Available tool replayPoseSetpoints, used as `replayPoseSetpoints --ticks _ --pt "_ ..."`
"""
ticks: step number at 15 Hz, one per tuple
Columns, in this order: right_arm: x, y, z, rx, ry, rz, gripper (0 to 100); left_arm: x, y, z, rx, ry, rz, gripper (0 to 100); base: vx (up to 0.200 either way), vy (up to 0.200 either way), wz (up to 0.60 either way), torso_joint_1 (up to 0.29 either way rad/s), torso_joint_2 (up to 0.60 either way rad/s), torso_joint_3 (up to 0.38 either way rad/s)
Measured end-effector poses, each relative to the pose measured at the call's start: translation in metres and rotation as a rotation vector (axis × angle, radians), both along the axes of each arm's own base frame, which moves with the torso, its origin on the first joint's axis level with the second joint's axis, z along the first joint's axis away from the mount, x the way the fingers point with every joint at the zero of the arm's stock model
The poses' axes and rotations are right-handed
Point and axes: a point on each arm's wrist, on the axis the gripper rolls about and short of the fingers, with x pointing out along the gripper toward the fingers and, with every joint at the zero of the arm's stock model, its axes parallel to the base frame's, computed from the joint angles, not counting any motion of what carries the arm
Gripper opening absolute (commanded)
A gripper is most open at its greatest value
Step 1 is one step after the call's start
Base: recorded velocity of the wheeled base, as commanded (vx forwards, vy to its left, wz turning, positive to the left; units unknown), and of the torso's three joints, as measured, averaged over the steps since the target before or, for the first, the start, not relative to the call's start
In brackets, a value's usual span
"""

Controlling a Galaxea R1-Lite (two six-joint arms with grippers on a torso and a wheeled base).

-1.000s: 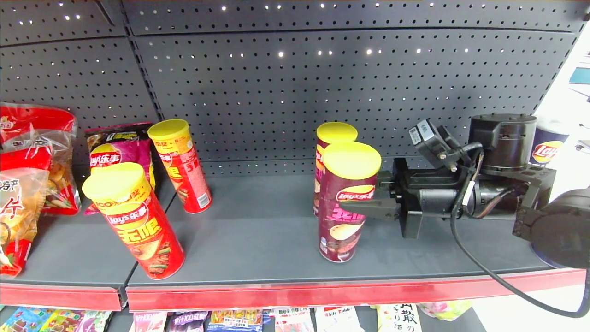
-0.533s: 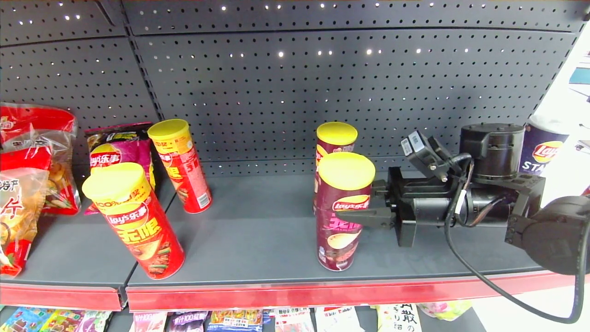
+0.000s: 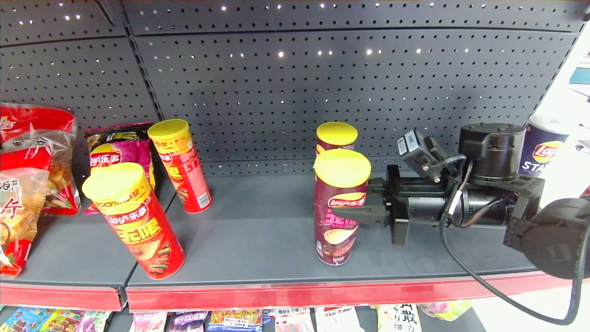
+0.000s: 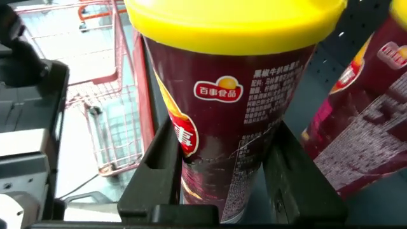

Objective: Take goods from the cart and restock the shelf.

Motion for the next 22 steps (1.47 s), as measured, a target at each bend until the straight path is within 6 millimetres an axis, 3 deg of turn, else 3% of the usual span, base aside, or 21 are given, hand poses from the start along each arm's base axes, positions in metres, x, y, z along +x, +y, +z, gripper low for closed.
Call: replayPoseSetpoints --ticks 14,22 --pt "-0.021 0.016 -0.005 0.038 0.022 -0.181 0 0.0 0.0 0.0 0.0 0.0 0.0 100 0.0 0.0 0.0 0.0 0.0 0.0" --pt "-0.031 0.008 -0.011 0.018 0.043 -0.222 0 0.0 0.0 0.0 0.0 0.0 0.0 100 0.0 0.0 0.0 0.0 0.0 0.0"
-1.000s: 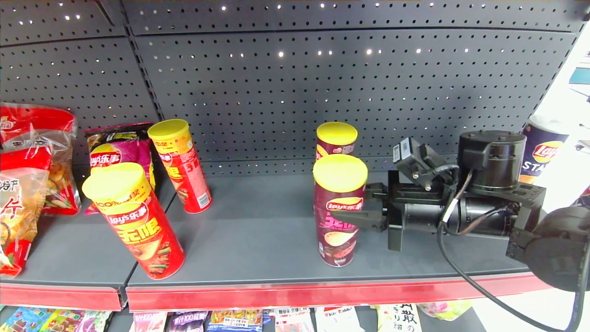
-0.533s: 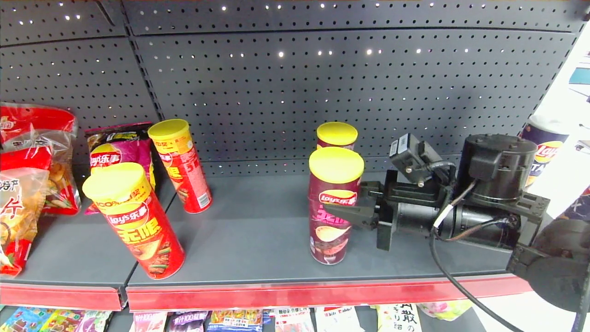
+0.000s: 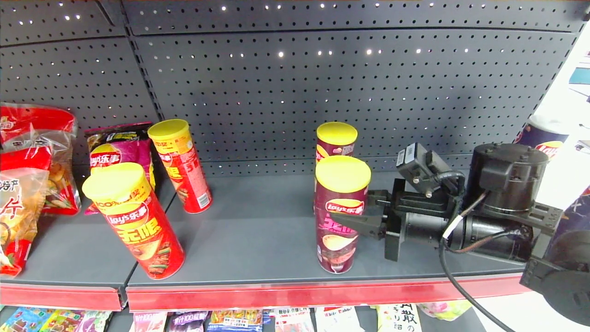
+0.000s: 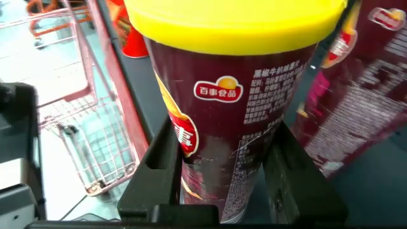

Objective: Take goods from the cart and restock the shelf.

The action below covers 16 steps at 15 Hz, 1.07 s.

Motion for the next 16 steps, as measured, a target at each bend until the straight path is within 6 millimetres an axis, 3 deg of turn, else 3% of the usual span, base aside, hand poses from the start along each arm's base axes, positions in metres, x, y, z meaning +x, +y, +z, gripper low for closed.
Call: replayPoseSetpoints --ticks 16 --pt "-0.005 0.009 -0.006 0.025 0.036 0.012 0 0.0 0.0 0.0 0.0 0.0 0.0 100 0.0 0.0 0.0 0.0 0.0 0.0"
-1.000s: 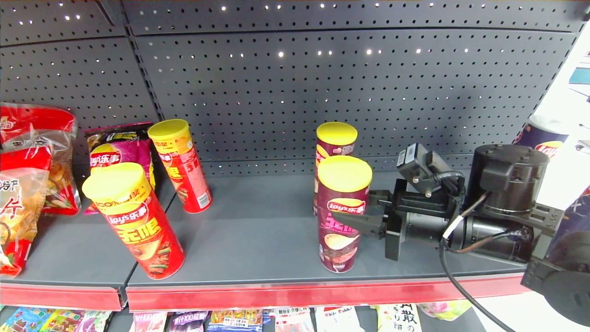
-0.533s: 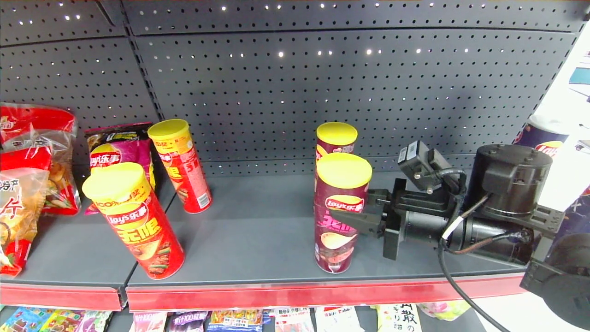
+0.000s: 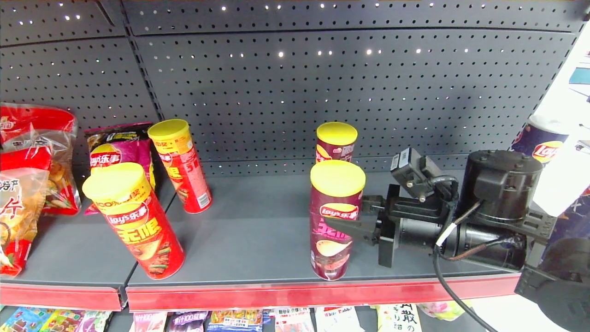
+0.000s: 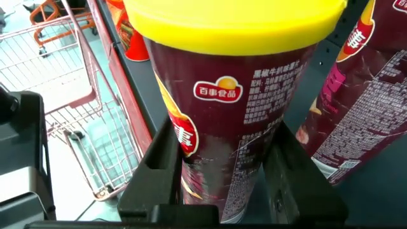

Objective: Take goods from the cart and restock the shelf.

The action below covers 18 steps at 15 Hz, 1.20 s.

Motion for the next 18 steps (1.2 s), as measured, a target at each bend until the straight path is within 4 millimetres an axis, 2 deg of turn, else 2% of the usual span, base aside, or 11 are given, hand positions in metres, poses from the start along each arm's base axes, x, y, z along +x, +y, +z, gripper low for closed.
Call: replayPoseSetpoints --ticks 9,10,18 --pt "-0.0022 0.0011 -0.0018 -0.004 0.005 0.009 0 0.0 0.0 0.0 0.0 0.0 0.0 100 0.0 0.0 0.0 0.0 0.0 0.0" --pt "-0.0025 0.0012 -0.002 -0.005 0.006 0.01 100 0.0 0.0 0.0 0.0 0.0 0.0 100 0.0 0.0 0.0 0.0 0.0 0.0" --pt "-0.0042 -0.0005 -0.0025 -0.002 -0.004 0.01 100 0.0 0.0 0.0 0.0 0.0 0.0 100 0.0 0.0 0.0 0.0 0.0 0.0"
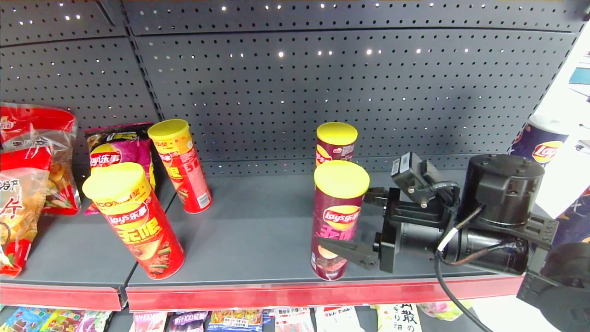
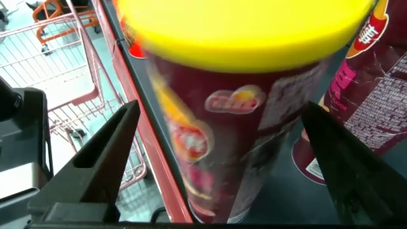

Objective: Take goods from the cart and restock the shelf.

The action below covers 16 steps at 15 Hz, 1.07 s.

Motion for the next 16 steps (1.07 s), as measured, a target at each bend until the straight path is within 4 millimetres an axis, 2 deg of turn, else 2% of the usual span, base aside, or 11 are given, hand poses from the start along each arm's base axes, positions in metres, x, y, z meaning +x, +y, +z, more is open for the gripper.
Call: replayPoseSetpoints --ticks 5,13,16 --pt "-0.008 -0.008 0.001 0.002 0.001 -0.006 100 0.0 0.0 0.0 0.0 0.0 0.0 100 0.0 0.0 0.0 0.0 0.0 0.0" --pt "-0.049 -0.038 -0.01 -0.016 0.052 -0.01 100 0.0 0.0 0.0 0.0 0.0 0.0 100 0.0 0.0 0.0 0.0 0.0 0.0" --pt "-0.067 -0.051 -0.013 0.013 0.139 -0.027 100 0.0 0.0 0.0 0.0 0.0 0.0 100 0.0 0.0 0.0 0.0 0.0 0.0"
